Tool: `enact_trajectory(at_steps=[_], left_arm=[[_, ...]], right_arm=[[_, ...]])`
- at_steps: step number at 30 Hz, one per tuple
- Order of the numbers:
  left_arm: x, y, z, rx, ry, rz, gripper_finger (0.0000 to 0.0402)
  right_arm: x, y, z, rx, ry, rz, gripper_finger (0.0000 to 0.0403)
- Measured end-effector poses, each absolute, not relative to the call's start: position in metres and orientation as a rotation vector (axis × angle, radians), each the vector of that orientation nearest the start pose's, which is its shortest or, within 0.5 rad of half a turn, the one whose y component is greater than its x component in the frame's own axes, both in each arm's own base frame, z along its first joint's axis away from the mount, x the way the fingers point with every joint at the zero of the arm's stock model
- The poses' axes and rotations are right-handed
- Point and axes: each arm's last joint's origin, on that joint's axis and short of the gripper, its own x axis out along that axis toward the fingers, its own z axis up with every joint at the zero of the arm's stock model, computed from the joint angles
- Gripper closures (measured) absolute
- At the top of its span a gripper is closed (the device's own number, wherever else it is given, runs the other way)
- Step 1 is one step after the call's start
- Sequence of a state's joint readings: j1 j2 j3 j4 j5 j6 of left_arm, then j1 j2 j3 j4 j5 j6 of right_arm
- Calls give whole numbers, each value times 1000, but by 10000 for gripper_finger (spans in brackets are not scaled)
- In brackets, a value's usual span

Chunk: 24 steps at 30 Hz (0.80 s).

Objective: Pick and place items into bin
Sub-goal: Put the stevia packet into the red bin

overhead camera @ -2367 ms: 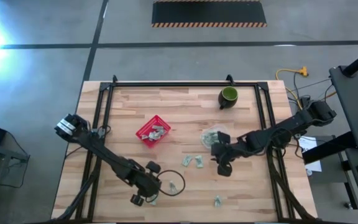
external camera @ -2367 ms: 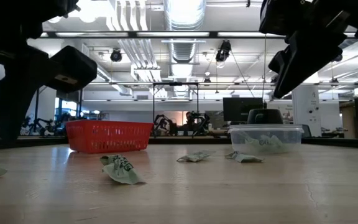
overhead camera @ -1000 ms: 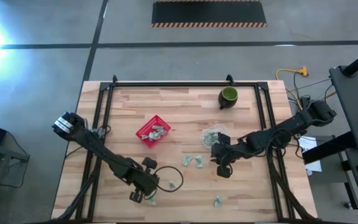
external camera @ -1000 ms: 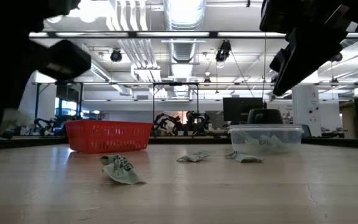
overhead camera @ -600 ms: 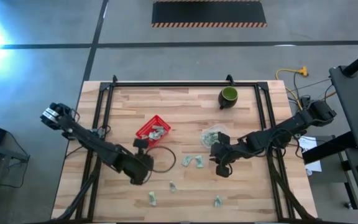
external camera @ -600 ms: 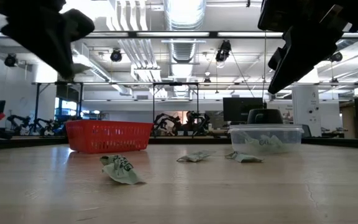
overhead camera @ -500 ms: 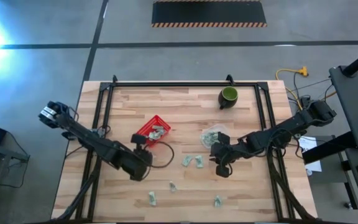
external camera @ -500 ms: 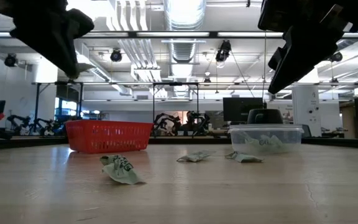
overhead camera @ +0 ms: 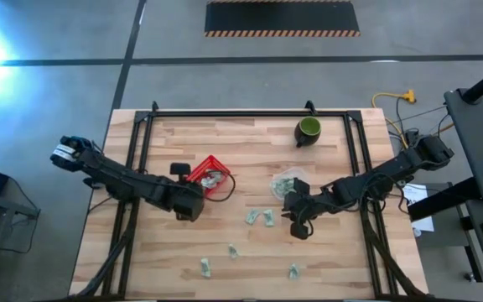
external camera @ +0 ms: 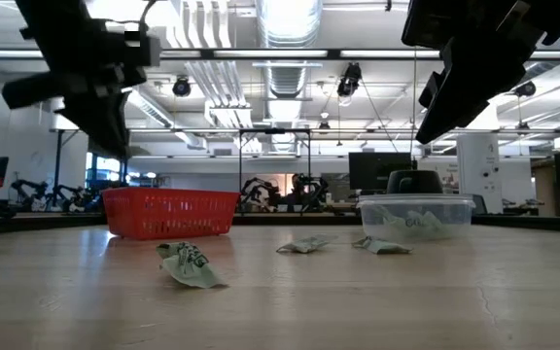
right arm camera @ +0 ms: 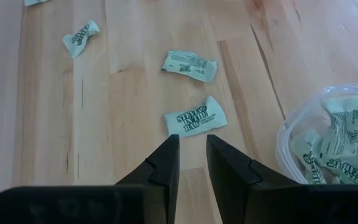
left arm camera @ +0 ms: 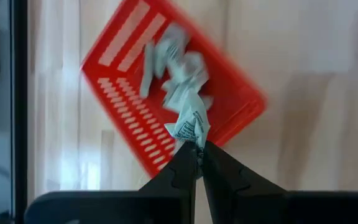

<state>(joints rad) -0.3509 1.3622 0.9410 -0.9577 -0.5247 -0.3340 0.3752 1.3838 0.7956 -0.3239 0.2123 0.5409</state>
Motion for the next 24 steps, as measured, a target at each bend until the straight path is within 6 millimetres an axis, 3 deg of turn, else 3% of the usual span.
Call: enact_trajectory(at_steps=[11, 24], left_arm=[[223, -56, 220, 290, 1191, 397, 396], [237, -42, 222, 305, 1068, 500, 395]], right_arm=[[251, 92, 197, 271, 891, -107, 330], [265, 98, 178, 274, 888, -102, 330]])
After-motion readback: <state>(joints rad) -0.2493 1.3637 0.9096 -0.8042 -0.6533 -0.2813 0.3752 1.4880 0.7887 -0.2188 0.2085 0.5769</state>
